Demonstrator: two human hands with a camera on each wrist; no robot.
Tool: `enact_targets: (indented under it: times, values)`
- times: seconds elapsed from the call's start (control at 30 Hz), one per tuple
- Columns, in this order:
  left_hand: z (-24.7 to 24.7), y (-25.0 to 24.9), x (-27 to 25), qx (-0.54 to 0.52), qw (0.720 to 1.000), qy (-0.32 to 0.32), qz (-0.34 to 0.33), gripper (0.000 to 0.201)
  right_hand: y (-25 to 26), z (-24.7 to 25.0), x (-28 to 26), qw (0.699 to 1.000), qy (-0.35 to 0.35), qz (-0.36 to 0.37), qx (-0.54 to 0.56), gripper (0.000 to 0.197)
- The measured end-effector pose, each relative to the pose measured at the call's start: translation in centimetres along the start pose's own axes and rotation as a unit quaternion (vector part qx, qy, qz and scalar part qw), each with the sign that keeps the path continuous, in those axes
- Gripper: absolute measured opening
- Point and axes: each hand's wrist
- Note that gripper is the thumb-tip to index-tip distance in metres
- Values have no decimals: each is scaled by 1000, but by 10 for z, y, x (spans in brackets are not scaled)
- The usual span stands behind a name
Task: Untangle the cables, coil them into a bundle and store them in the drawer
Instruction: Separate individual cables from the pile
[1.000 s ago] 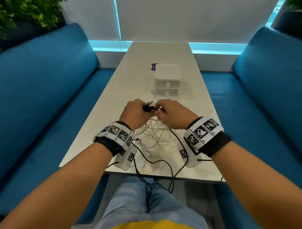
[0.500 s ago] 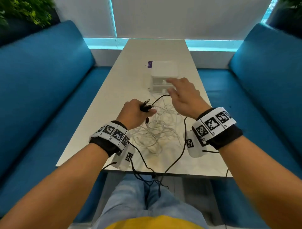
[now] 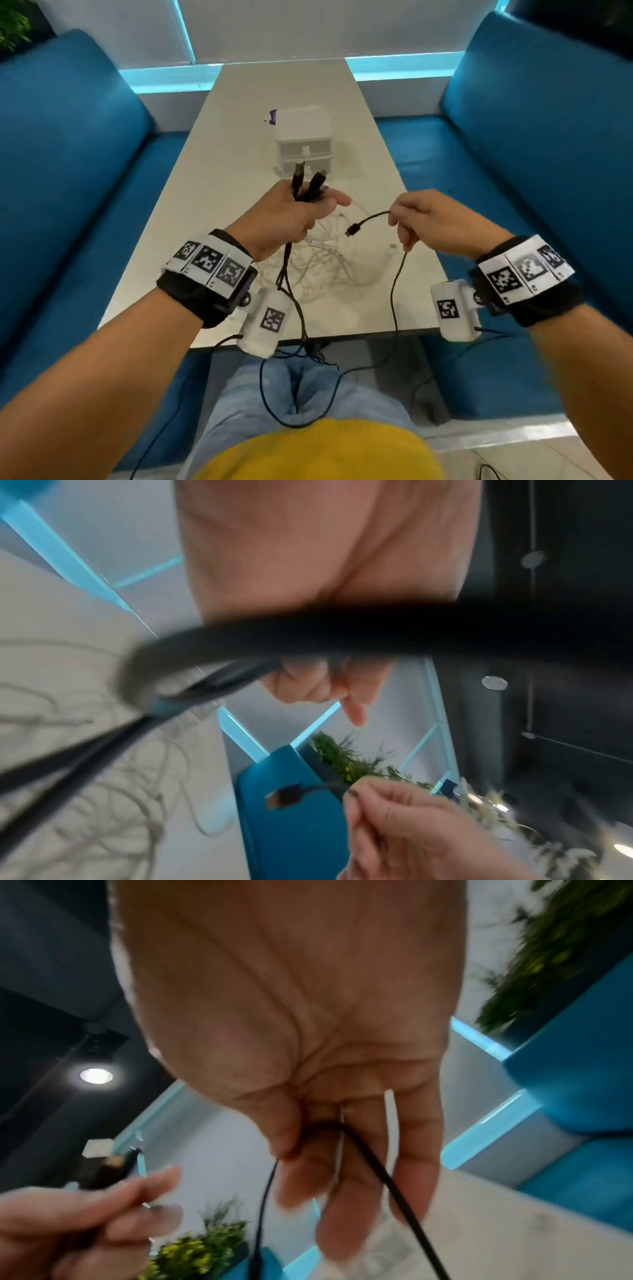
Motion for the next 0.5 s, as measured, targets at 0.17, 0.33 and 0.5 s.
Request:
enact_targets:
  times: [0.17,0.33,0.5]
  values:
    - [-48,-1,5,-46,996,75,-11,27,-74,8,-47,979,148,-126,-65,28]
    - [-91,-4,13,-52,994,80,-47,33,-123,-4,-72,973,52,-145,-172,25]
    - [-138,-6,22,-70,993,70,-66,34,-75,-21,-80,989,-2,-28,148,49]
Point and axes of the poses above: each hand's wrist, its own x-axis towards the middle knuckle, its own z-axis out of the back of the hand, y = z × x, and after that the axes turned 7 degrees about -x, right-handed
